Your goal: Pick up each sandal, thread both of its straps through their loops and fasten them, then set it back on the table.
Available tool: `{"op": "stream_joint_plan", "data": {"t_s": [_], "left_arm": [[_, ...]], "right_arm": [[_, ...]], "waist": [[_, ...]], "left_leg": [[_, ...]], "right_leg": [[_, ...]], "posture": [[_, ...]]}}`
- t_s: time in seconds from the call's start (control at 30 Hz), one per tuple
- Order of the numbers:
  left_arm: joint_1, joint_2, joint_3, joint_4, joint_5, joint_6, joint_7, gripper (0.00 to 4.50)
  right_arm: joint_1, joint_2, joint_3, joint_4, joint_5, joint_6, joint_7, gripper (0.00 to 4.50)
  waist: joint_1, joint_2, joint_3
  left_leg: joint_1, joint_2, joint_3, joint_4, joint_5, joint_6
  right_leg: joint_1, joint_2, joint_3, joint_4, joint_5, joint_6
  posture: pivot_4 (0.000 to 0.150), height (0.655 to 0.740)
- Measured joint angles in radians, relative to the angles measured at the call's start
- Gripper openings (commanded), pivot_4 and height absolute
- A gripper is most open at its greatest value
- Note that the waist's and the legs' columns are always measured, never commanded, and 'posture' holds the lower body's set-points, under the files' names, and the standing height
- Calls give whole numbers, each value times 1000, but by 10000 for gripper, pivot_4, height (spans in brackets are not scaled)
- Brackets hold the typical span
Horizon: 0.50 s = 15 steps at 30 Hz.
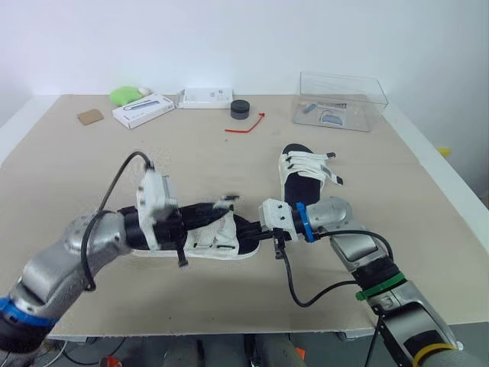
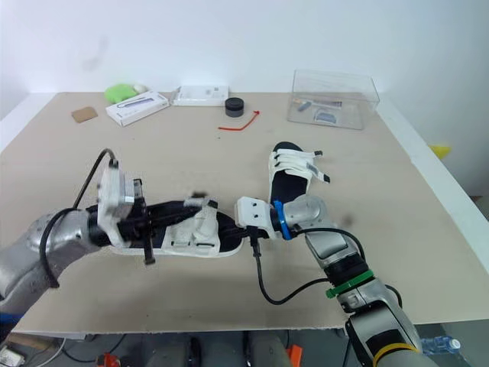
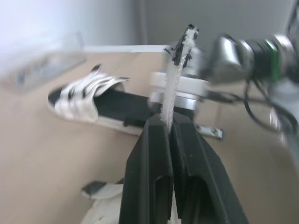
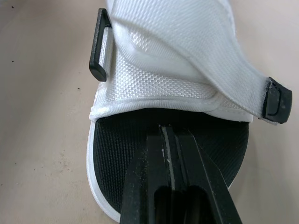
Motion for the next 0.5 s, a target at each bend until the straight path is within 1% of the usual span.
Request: {"op": "stream_joint_plan", "data": {"t_s": [0.07,0.17,0.2,0.33,0.5], "left_arm": [[-34,-14,29,51,-85,93,22,926],[-53,-33,48,94,-150,173,25,926],[-78,-43,66,185,-244,289,21,926],[-83,-93,95,245,-265,367,43,926],[-78,-139,129,328,-259,420,68,926]], "right_arm": [[-3,1,1,4,-2,0,0,0],[-4,1,1,5,0,-1,0,0],[-6,2,1,6,0,-1,0,0],[-7,1,1,6,0,1,1,0],[-7,0,1,4,0,3,-1,0]], "waist": [[0,0,0],[-2,0,0],[-2,0,0],[-2,0,0],[-1,0,0]], "left_leg": [[0,0,0,0,0,0],[0,0,0,0,0,0],[0,0,0,0,0,0],[0,0,0,0,0,-1],[0,0,-1,0,0,-1]], "right_leg": [[0,1,0,0,0,0],[0,1,0,0,0,-1],[0,1,0,0,0,-1],[0,0,0,0,0,-1],[0,0,0,0,0,-1]], "posture": [[1500,7400],[1500,7400],[1500,7400],[1500,7400],[1500,7400]]}}
